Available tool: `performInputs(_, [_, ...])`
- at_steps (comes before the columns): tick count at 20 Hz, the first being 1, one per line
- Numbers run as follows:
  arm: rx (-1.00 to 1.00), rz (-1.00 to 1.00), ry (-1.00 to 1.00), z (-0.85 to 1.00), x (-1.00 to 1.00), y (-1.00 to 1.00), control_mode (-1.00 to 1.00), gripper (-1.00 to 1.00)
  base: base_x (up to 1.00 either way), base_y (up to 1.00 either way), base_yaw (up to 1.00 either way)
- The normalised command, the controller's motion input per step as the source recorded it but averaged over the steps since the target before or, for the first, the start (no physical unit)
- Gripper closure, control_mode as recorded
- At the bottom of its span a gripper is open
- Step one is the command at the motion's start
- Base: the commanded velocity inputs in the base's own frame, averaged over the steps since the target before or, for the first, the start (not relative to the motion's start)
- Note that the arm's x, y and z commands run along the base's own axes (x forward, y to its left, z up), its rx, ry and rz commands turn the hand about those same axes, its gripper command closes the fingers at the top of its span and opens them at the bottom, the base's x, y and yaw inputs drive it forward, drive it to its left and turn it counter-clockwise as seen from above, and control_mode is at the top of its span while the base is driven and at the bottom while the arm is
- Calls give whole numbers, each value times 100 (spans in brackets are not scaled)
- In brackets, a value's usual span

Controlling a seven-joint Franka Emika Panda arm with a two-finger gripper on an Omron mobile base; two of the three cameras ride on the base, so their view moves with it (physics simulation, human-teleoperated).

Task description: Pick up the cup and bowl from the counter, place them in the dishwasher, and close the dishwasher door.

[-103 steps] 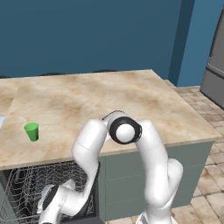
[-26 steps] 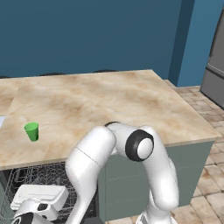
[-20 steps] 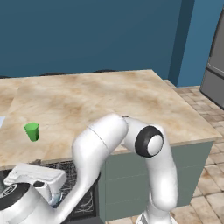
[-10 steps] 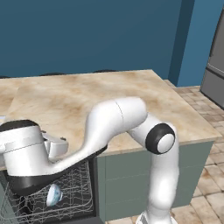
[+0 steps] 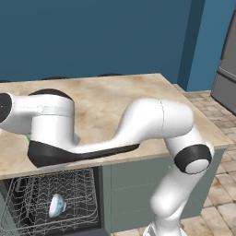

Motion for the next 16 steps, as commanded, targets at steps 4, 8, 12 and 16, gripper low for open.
performInputs(4, [14, 16, 7, -4, 21, -36, -100, -100, 0, 0, 0])
performInputs(8, [3, 25, 11, -9, 37, -43, -100, -100, 0, 0, 0])
performInputs(12, [0, 32, 14, -5, 48, -35, -100, -100, 0, 0, 0])
performInputs(16, [0, 29, 19, -4, 77, -6, -100, -100, 0, 0, 0])
